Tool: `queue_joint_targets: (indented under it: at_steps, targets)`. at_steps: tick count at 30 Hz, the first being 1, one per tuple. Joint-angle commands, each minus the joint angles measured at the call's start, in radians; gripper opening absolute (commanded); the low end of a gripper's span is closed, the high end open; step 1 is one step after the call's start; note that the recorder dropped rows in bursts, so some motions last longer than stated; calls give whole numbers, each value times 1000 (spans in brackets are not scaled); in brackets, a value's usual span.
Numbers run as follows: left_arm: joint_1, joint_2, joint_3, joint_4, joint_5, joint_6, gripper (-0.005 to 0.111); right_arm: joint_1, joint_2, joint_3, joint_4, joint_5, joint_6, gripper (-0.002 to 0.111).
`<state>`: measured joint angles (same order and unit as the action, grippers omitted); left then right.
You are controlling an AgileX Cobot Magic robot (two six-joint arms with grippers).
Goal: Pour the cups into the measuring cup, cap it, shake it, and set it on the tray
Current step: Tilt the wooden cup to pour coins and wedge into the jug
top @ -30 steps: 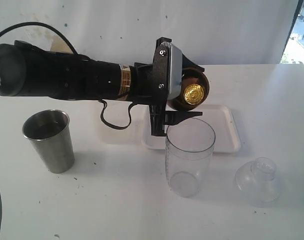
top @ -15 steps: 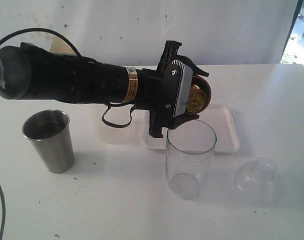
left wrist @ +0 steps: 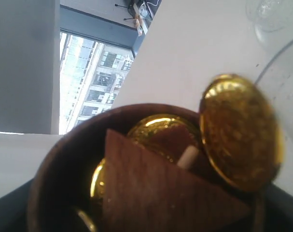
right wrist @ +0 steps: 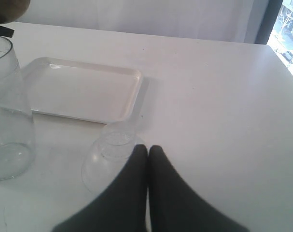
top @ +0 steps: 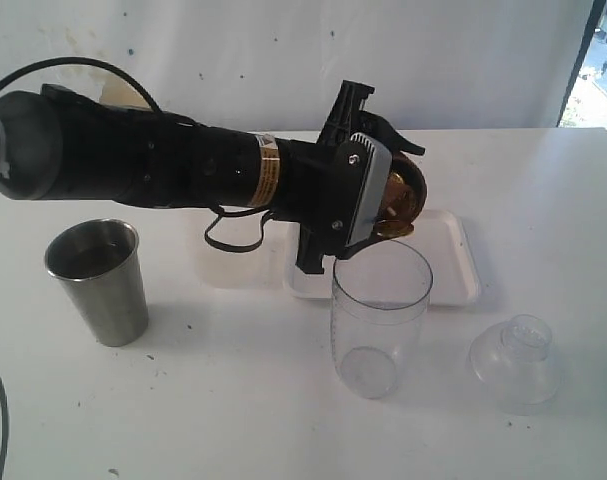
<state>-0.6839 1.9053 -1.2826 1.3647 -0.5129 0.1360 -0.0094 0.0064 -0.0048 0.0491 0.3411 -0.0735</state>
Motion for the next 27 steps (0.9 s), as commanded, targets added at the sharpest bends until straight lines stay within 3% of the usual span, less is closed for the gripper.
queue_joint_targets:
  at_steps: [1,11,16,20,27]
  targets:
    - [-5,-50,-4,-37,-14,-55,0,-2,-6,5,1,-5,-1,0]
    - [-5,-82,-4,-9,-34,-49,0,-2,-6,5,1,-5,-1,0]
    - [-6,-82,-4,111,-27,-49,0,-2,-6,5,1,-5,-1,0]
    - [-10,-82,-4,123,24,-47,0,-2,-6,5,1,-5,-1,0]
    - [-38,-82,-4,125,61,88,0,-2,-6,5,1,-5,-1,0]
